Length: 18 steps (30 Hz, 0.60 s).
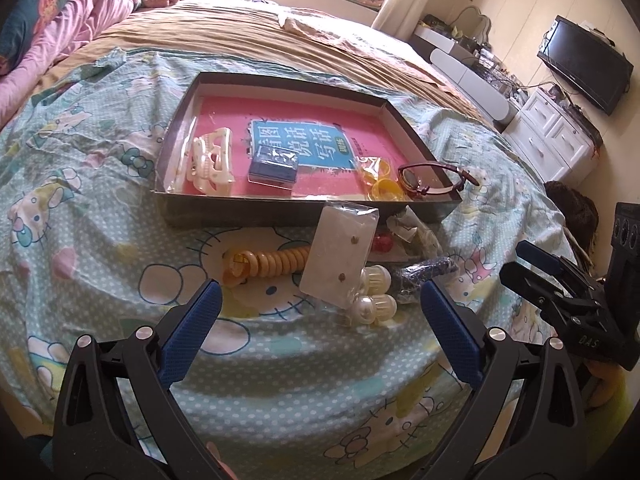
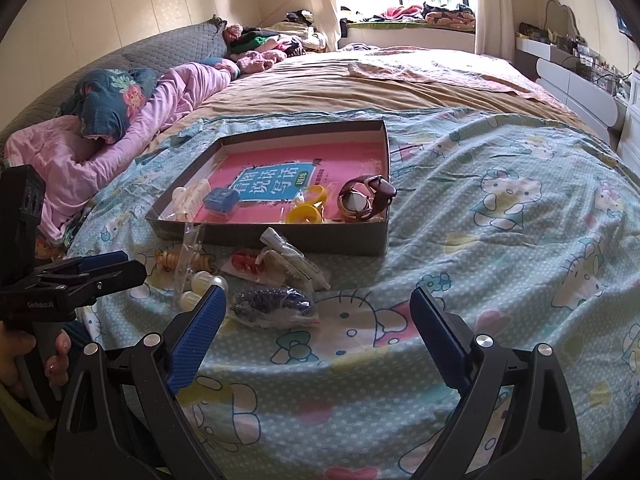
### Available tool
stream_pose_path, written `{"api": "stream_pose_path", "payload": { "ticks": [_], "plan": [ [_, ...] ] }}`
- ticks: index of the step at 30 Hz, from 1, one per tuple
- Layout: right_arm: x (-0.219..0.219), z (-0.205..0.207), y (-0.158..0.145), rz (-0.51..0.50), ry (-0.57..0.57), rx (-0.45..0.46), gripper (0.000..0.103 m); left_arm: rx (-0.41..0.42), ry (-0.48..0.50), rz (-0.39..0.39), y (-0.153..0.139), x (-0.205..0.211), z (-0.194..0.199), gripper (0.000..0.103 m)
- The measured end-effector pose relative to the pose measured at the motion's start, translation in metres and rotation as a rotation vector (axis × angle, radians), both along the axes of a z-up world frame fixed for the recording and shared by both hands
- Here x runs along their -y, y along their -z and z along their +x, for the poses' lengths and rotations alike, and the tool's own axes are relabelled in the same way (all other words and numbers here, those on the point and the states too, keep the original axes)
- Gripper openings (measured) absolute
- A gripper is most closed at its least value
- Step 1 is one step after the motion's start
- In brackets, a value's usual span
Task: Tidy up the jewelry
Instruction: 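Grasp the clear bag of stud earrings with left while right grasps the bagged white item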
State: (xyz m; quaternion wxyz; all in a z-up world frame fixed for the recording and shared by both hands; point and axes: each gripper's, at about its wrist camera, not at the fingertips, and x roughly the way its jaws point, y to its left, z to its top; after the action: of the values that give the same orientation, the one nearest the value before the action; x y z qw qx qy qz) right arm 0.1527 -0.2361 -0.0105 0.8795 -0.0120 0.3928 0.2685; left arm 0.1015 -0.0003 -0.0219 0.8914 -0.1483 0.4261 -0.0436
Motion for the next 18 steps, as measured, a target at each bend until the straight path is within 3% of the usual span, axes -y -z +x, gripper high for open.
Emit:
{"api": "stream_pose_path", "payload": {
  "ticks": [8, 18],
  "plan": [
    [-0.001, 0.009, 0.011, -0.007, 0.004, -0.02, 0.092, -0.021, 0.024, -0.036, 0.01, 0.002, 0.014, 0.061],
    [-0.011, 0.027, 0.019, -0.03, -0.018, -0.037, 0.088, -0.038, 0.056, -0.011, 0.012, 0.011, 0.035, 0.056]
  ]
}}
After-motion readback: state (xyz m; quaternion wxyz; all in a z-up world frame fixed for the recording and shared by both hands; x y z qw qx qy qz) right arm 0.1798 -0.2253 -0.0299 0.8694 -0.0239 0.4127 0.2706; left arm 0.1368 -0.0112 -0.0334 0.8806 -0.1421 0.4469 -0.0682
